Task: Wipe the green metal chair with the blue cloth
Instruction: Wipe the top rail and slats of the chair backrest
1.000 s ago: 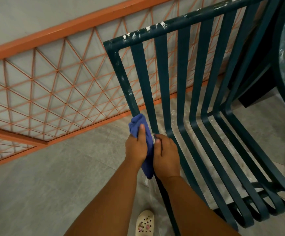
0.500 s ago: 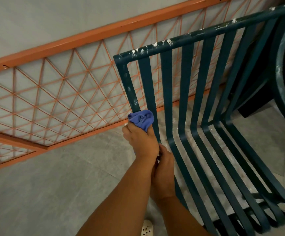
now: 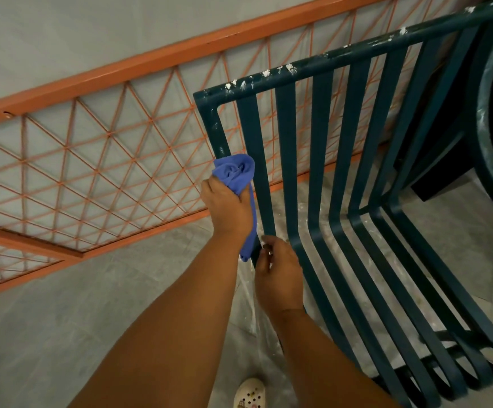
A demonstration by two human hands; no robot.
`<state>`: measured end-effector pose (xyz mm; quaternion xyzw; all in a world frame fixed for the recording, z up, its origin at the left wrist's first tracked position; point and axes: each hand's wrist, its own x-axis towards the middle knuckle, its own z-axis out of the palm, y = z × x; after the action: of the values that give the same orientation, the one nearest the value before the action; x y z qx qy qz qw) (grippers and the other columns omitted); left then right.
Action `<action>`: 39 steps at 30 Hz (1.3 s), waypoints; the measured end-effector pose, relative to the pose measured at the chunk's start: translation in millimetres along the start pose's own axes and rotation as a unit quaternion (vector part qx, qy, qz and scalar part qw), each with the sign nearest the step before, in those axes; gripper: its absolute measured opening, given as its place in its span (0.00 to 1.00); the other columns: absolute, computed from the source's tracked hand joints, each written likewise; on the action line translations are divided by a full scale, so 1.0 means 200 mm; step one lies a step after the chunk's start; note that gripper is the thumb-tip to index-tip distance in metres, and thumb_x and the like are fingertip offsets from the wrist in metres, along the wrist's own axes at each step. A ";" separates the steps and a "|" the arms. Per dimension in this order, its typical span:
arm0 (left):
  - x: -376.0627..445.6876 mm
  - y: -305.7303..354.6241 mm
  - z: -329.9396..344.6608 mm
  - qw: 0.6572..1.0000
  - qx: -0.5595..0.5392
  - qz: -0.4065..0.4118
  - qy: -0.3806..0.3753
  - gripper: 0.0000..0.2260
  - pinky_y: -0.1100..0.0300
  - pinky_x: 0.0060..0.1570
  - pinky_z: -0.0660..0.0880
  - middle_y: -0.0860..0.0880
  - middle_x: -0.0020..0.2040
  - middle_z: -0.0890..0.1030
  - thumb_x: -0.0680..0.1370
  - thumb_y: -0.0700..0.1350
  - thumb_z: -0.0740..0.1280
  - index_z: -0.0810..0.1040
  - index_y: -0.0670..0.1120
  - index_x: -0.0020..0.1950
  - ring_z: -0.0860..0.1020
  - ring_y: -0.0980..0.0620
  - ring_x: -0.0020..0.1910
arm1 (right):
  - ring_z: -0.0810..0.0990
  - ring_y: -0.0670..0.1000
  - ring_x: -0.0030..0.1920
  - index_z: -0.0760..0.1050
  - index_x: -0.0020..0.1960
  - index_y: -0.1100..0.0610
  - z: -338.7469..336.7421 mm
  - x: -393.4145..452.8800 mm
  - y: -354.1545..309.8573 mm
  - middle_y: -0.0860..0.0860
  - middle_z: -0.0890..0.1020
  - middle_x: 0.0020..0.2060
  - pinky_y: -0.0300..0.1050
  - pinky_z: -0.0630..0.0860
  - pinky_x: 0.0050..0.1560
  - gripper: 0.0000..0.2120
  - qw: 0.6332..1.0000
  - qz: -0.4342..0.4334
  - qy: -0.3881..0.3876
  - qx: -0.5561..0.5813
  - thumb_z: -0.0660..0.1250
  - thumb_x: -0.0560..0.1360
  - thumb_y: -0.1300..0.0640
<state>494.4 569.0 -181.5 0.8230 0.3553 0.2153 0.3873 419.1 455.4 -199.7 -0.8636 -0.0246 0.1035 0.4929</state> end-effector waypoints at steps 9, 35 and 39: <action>0.05 -0.10 -0.08 0.989 -0.049 -0.030 -0.133 0.26 0.55 0.57 0.76 0.46 0.59 0.76 0.71 0.60 0.69 0.76 0.45 0.62 0.76 0.50 0.57 | 0.78 0.47 0.51 0.73 0.59 0.46 -0.08 0.11 -0.06 0.44 0.80 0.49 0.46 0.64 0.55 0.15 0.961 -0.068 -0.116 -0.240 0.68 0.74 0.46; 0.08 0.04 -0.03 0.998 -0.066 -0.011 -0.012 0.22 0.49 0.57 0.75 0.39 0.58 0.72 0.73 0.46 0.69 0.70 0.36 0.62 0.75 0.43 0.56 | 0.69 0.52 0.64 0.66 0.64 0.47 -0.10 0.14 -0.07 0.47 0.73 0.62 0.54 0.64 0.64 0.22 0.953 -0.037 -0.150 -0.261 0.67 0.74 0.43; 0.20 0.15 -0.07 0.997 -0.074 -0.003 0.027 0.19 0.52 0.57 0.74 0.38 0.58 0.73 0.74 0.42 0.68 0.70 0.36 0.62 0.75 0.44 0.56 | 0.68 0.53 0.65 0.66 0.64 0.47 -0.11 0.16 -0.06 0.47 0.72 0.63 0.57 0.65 0.66 0.24 0.945 -0.029 -0.162 -0.283 0.67 0.72 0.41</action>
<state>525.0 592.2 -146.6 0.7851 0.3511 0.2621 0.4377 455.6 448.4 -183.1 -0.9380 -0.1571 0.2163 0.2208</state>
